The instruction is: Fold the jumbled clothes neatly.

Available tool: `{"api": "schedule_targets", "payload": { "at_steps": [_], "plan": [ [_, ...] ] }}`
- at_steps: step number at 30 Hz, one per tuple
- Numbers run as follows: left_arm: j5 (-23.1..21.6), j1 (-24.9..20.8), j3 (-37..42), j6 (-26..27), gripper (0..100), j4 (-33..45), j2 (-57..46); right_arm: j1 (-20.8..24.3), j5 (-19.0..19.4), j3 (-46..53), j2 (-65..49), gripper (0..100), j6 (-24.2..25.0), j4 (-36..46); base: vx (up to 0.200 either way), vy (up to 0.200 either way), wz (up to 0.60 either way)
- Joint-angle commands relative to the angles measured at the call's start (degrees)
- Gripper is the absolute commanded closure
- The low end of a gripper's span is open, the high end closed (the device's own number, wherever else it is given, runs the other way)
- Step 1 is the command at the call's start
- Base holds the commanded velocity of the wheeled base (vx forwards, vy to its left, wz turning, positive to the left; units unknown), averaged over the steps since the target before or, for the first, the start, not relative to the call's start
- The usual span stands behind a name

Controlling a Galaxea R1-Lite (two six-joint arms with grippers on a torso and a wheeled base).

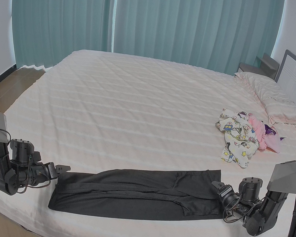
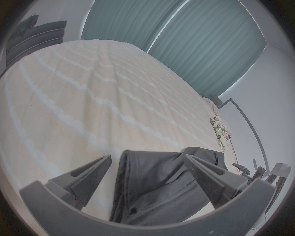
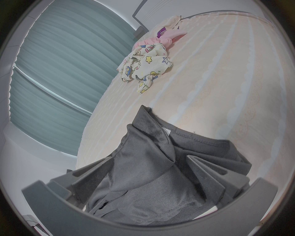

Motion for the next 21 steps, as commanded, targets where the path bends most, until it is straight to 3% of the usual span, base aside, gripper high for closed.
{"api": "schedule_targets", "payload": {
  "at_steps": [1, 19, 20, 21],
  "plan": [
    [0.0, -1.5, -3.9, -1.2, 0, 1.5, 2.4, 0.1, 0.0, 0.0, 0.2, 0, 0.0, 0.0, 0.0, 0.0, 0.0],
    [0.4, -2.4, -5.6, 0.1, 0, 1.5, 5.1, 0.2, 0.0, 0.0, 0.2, 0, 0.0, -0.1, 0.0, 0.0, 0.0],
    [0.5, -2.3, -5.9, 0.2, 100, 1.5, 5.4, 0.2, 0.0, 0.0, 0.2, 0, 0.0, -0.1, 0.0, 0.0, 0.0],
    [0.9, -2.3, -6.3, 0.2, 100, 1.6, 5.6, 0.2, 0.0, 0.0, 0.2, 0, 0.0, -0.1, 0.0, 0.0, 0.0]
  ]
}}
